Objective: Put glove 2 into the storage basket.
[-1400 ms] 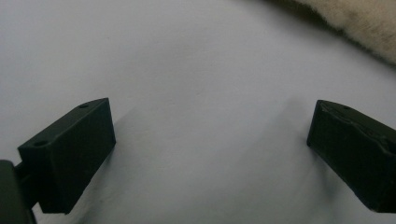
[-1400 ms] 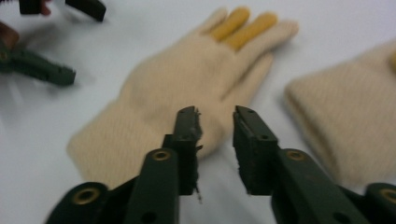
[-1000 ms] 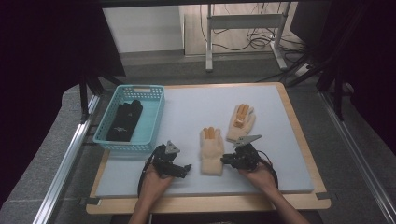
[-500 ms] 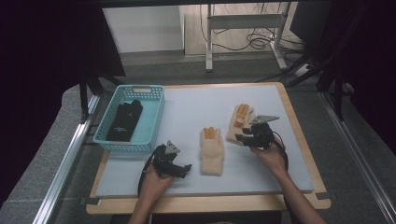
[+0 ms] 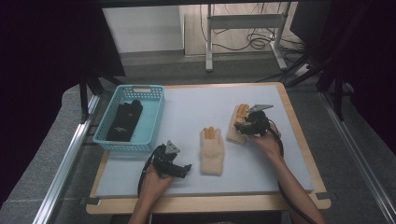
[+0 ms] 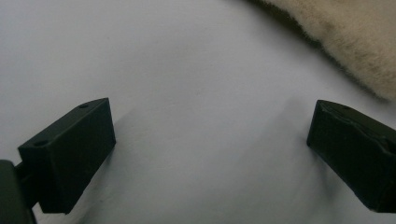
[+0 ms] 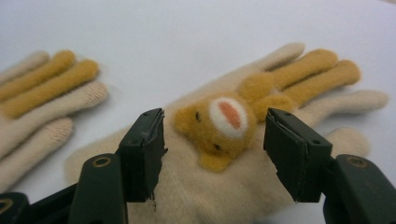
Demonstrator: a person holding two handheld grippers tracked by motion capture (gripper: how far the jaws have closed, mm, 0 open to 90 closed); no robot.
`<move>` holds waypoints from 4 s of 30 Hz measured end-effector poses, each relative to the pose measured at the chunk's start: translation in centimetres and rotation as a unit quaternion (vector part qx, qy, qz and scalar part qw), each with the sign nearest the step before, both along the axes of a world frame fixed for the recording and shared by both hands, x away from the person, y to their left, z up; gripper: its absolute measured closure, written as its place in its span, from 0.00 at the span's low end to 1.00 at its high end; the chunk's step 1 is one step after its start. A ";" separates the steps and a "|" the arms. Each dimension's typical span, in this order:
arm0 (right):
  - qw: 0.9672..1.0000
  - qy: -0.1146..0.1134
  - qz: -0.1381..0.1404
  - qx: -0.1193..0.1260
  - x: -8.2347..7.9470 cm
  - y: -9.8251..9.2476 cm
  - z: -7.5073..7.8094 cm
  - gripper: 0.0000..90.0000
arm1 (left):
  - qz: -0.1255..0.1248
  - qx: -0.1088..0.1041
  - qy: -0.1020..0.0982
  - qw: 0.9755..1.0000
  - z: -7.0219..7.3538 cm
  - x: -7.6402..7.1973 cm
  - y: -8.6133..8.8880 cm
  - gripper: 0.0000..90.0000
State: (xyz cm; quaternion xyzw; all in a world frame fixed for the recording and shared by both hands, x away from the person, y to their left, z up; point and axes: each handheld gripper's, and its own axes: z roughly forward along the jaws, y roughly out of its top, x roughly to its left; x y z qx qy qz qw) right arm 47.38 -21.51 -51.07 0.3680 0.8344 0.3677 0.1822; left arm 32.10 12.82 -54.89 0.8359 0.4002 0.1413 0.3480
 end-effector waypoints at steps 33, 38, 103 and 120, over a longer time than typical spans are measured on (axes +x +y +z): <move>0.996 -0.015 0.083 0.026 -6.4 1.9 5.1 0.65 | 0.000 0.000 0.000 1.000 0.0 0.0 0.0 0.01; 0.992 -0.010 0.122 0.038 -8.3 3.0 6.4 0.65 | 0.001 0.000 0.000 1.000 0.0 0.0 0.0 0.01; 0.984 0.048 0.174 0.012 -12.5 3.0 -1.1 0.97 | 0.046 0.001 -0.004 0.999 -0.1 -1.8 2.7 0.02; 0.979 0.059 0.192 0.014 -12.4 6.0 -2.0 0.98 | 0.046 -0.005 0.003 0.999 -0.2 -1.8 2.9 0.02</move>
